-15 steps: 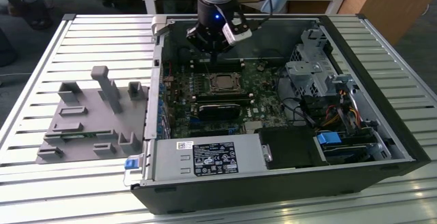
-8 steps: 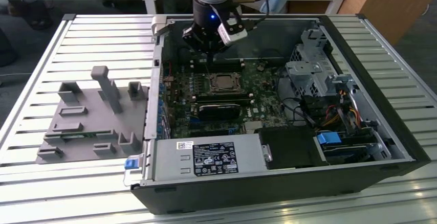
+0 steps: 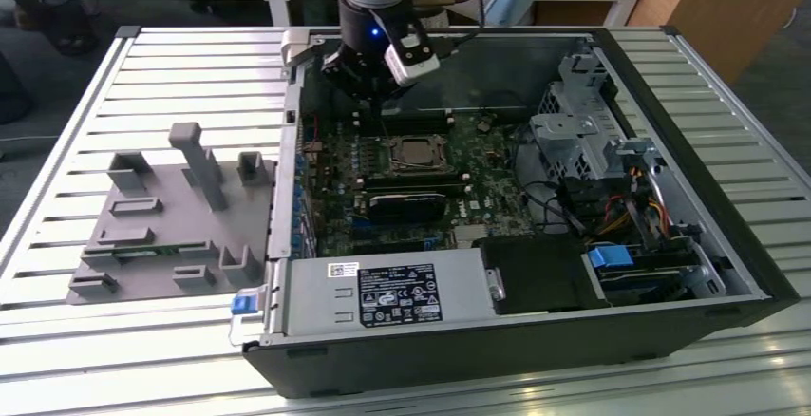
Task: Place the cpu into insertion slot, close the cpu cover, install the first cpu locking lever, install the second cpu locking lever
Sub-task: 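Install the first cpu locking lever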
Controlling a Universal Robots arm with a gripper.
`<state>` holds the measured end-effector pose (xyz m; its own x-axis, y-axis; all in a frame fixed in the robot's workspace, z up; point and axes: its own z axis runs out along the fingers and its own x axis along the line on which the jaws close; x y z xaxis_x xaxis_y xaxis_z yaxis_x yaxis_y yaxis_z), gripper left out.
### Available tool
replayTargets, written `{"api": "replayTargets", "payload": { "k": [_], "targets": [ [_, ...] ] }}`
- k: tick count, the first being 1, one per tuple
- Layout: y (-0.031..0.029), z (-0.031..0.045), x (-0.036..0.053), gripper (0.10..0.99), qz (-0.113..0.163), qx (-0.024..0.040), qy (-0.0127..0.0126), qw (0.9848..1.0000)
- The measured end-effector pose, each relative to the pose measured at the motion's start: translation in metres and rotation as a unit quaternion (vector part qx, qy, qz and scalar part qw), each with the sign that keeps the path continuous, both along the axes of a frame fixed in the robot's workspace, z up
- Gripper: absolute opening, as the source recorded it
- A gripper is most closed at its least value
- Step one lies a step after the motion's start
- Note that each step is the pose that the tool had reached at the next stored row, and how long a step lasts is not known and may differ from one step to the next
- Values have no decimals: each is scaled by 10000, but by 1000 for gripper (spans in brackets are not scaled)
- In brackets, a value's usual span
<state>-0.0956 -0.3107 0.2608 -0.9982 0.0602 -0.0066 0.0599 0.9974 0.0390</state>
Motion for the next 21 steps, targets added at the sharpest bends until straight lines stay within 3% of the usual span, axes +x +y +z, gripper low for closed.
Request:
{"api": "replayTargets", "payload": {
  "k": [8, 16, 21],
  "targets": [
    [50, -22, -95, 106, 11, 0, -7, 10000],
    [163, -42, -99, 106, 26, 0, -7, 10000],
    [196, -43, -72, 106, 39, -1, -6, 10000]
  ]
}}
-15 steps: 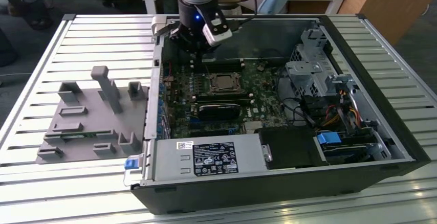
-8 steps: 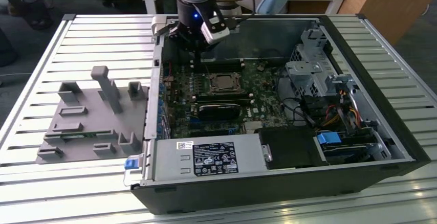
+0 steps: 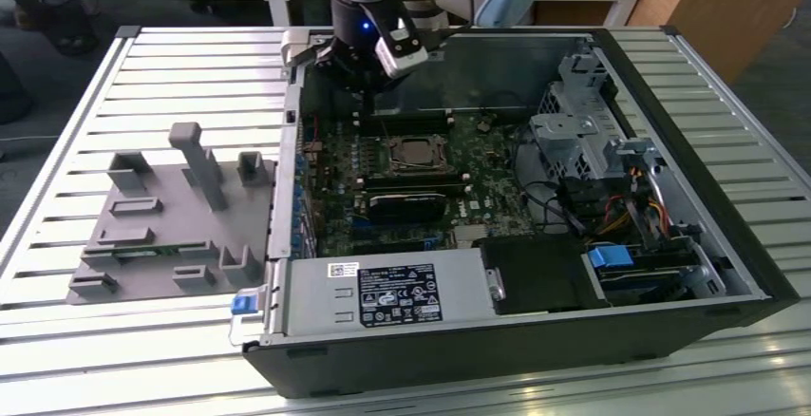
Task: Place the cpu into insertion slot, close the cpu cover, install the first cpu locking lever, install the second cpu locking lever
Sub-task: 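Install the first cpu locking lever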
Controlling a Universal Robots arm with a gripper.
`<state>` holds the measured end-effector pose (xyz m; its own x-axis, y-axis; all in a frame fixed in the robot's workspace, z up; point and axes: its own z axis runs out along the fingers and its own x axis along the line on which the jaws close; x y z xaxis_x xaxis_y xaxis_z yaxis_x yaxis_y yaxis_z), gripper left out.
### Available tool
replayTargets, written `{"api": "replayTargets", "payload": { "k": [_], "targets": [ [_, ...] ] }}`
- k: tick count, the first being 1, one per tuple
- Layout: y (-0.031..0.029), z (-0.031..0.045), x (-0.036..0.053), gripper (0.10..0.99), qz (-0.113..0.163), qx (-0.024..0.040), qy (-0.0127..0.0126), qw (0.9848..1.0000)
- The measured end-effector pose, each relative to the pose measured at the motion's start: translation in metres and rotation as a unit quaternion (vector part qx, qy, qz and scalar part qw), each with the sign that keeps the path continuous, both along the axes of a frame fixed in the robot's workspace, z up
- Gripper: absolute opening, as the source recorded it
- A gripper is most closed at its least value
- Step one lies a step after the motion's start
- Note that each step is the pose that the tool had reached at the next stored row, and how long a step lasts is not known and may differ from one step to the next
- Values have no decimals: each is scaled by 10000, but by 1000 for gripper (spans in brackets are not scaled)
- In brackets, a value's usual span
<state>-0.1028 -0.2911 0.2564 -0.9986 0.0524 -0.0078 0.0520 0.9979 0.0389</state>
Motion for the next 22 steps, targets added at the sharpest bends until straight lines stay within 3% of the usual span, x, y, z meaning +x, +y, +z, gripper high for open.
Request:
{"api": "replayTargets", "payload": {
  "k": [5, 14, 15, 16, 17, 18, 19, 20, 22],
  "targets": [
    [10, -2, 128, 106, 5, 0, 0, 10000],
    [17, -17, 520, 106, 9, 1, 2, 10000],
    [16, -22, 521, 106, 9, 25, 2, 10000],
    [16, -31, 518, 106, 12, 78, -11, 10000],
    [16, -36, 516, 106, 19, 93, -30, 10000],
    [16, -44, 516, 106, 40, 105, -87, 9999],
    [17, -51, 516, 106, 52, 105, -109, 9999],
    [16, -61, 516, 106, 61, 105, -124, 9998],
    [16, -85, 520, 106, 67, 104, -128, 9998]
  ]
}}
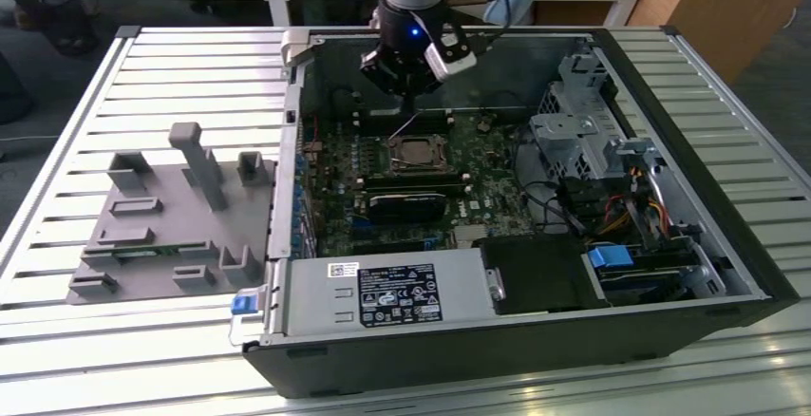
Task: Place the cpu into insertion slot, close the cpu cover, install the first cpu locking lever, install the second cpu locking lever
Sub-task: 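Install the first cpu locking lever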
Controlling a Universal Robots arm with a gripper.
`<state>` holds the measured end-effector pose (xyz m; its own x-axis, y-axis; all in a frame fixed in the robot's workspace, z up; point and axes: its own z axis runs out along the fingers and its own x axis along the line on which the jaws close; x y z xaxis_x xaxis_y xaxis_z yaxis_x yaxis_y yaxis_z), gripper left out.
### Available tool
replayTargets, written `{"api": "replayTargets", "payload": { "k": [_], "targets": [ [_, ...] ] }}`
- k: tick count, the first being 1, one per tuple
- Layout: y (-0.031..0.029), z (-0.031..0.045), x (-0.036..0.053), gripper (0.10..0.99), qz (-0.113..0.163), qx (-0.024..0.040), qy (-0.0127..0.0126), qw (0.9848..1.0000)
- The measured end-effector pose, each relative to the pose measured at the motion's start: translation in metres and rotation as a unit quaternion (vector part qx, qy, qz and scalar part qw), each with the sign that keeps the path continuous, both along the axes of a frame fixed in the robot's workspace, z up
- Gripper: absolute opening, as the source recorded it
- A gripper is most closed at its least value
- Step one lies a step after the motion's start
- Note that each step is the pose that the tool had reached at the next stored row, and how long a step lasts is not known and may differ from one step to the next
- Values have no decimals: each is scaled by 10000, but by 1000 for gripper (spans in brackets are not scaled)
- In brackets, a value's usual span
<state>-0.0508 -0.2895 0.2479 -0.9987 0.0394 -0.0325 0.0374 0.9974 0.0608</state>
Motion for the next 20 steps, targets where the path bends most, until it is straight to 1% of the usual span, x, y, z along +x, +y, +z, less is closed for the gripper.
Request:
{"api": "replayTargets", "payload": {
  "k": [3, 14, 20],
  "targets": [
    [2, -40, 9, 106, 2, 0, -1, 10000],
    [38, -118, 74, 106, 11, 0, -1, 10000],
    [51, -174, 114, 106, 14, 0, -1, 10000]
  ]
}}
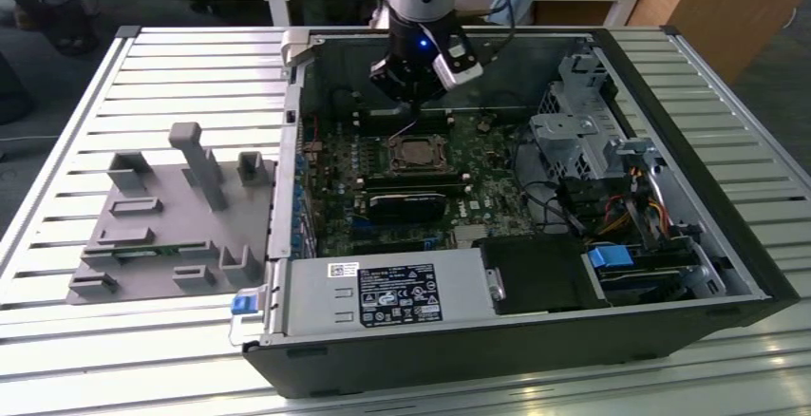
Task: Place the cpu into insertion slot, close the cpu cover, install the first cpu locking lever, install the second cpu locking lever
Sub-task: 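Install the first cpu locking lever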
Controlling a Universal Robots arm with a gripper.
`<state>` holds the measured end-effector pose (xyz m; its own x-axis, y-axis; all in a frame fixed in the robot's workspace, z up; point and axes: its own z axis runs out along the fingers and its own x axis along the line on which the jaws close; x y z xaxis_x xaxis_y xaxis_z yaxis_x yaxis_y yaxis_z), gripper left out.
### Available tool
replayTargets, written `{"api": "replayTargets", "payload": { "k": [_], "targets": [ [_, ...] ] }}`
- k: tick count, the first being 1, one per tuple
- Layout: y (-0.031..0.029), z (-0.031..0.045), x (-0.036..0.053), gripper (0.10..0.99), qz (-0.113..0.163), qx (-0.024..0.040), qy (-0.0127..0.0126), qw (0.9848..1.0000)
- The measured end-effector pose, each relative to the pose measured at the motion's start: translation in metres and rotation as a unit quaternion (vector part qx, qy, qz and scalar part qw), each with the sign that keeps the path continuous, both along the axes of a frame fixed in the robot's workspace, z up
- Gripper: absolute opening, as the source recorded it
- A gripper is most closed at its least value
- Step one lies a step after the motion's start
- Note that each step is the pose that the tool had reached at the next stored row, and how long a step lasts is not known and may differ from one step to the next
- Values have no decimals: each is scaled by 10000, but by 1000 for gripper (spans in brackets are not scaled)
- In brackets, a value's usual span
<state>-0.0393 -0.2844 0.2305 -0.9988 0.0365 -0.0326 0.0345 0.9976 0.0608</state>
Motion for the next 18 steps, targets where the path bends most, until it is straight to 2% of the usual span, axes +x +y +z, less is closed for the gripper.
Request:
{"api": "replayTargets", "payload": {
  "k": [10, 18],
  "targets": [
    [3, -86, 97, 106, 1, 0, 0, 10000],
    [4, -192, 152, 106, 1, 0, 0, 10000]
  ]
}}
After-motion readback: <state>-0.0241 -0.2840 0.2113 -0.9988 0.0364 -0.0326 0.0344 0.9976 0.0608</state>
